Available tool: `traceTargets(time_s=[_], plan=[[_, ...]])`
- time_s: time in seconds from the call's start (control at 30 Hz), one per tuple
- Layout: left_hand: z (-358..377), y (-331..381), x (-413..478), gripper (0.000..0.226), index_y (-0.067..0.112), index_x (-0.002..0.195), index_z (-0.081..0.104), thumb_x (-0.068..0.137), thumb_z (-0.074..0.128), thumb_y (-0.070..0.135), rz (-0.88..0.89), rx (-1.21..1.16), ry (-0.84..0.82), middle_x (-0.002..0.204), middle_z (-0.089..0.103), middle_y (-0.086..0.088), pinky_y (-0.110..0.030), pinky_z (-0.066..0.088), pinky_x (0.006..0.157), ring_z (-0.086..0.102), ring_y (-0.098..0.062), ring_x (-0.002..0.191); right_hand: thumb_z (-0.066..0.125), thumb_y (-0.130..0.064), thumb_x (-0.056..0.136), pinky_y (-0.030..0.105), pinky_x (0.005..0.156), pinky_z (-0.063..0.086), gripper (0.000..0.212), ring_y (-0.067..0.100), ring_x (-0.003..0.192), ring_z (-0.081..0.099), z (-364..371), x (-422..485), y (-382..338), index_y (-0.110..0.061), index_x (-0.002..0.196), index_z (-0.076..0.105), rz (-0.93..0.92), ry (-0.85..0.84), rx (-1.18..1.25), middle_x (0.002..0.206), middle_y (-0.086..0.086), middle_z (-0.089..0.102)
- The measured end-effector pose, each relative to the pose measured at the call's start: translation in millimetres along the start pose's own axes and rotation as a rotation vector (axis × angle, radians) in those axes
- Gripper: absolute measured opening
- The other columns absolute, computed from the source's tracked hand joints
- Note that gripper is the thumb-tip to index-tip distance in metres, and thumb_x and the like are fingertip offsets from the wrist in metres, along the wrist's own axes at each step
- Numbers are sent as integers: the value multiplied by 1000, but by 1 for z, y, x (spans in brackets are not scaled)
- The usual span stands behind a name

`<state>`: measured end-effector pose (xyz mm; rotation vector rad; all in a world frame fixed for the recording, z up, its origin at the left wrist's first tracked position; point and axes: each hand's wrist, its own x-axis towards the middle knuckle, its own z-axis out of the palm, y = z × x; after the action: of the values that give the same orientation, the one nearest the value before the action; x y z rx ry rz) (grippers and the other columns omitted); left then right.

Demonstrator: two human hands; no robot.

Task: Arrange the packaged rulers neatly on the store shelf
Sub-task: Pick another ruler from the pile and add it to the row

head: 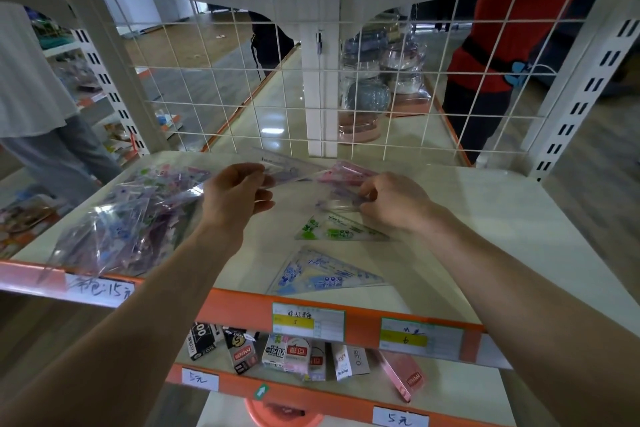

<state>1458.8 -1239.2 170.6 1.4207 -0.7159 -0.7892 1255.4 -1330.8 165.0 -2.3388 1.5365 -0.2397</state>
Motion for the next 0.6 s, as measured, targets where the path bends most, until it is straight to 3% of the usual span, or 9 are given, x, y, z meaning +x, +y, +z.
traceTargets(time_s=[0.23,0.4,0.6], plan=[[3,4,-2,16,13,94,61,95,49,4,-5,4,-14,84,65,-7,-33,55,74,58,-16,69,59,-27,87,23,79,38,20,15,88,52,1,-1,2,-28,105,67,-43,7,-20,102,-6,62],[3,6,-3,16,14,94,61,95,47,5,5,13,-31,85,65,-7,-32,55,71,58,-16,70,59,-31,86,27,74,38,24,22,87,53,-3,7,0,-16,103,66,-11,-46,-127,100,3,61],[4,9,-1,17,13,94,60,95,46,3,26,22,-37,84,65,-8,-32,54,70,56,-18,69,52,-36,87,31,76,36,25,28,104,51,-3,9,-4,-16,99,57,-62,-101,-204,105,7,50]])
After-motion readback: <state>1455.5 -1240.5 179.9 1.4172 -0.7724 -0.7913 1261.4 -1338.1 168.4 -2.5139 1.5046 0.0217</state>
